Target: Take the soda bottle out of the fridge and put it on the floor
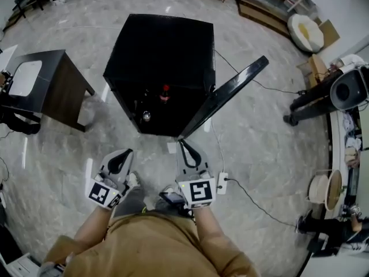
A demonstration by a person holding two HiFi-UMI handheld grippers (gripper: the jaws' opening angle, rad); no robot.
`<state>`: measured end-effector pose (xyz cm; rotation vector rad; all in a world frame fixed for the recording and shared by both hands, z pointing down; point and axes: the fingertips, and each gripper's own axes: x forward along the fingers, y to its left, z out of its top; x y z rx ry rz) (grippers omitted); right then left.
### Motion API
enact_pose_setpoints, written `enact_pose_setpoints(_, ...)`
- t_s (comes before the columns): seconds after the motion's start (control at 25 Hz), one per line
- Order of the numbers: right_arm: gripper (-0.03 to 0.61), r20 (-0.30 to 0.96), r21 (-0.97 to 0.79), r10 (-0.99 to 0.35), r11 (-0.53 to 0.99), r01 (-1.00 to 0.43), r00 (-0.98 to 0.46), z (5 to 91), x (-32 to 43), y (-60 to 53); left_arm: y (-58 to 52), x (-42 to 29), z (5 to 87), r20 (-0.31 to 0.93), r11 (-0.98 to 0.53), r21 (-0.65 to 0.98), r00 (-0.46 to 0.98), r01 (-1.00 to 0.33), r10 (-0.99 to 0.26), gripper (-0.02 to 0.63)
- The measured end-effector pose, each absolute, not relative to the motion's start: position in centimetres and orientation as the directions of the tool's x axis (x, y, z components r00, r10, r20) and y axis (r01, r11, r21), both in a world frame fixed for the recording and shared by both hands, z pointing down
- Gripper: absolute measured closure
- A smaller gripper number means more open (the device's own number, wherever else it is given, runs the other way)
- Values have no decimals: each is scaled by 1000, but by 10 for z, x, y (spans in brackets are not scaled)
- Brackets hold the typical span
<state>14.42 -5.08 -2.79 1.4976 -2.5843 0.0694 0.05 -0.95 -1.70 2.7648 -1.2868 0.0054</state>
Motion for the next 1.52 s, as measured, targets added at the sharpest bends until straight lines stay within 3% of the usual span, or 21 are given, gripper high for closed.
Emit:
enact_pose_setpoints(0.56,568,227,-6,-868,453,-892,-442,86,88,-172,-70,-21,56,96,-695,123,705,-709,-703,612)
enact_pose_setpoints(0.64,488,224,-28,-864,457,-889,-451,101,84,-183,-76,-27,71,118,-689,122,700,-714,-705,612)
enact_pose_setpoints(1.0,430,256,-12,-870,432,-902,-421,164,88,-239,-83,-28,147,194,-688,188,713,-701,-673,612)
enact_pose_setpoints(1.32,394,241,7,-878,429,-903,-415,200,87,-283,-105,-33,179,199,-686,174,707,-707,-678,612)
enact_pose_setpoints(1.52,338,260,4,-869,436,-900,-420,220,83,-305,-125,-36,194,181,-679,168,699,-715,-692,612)
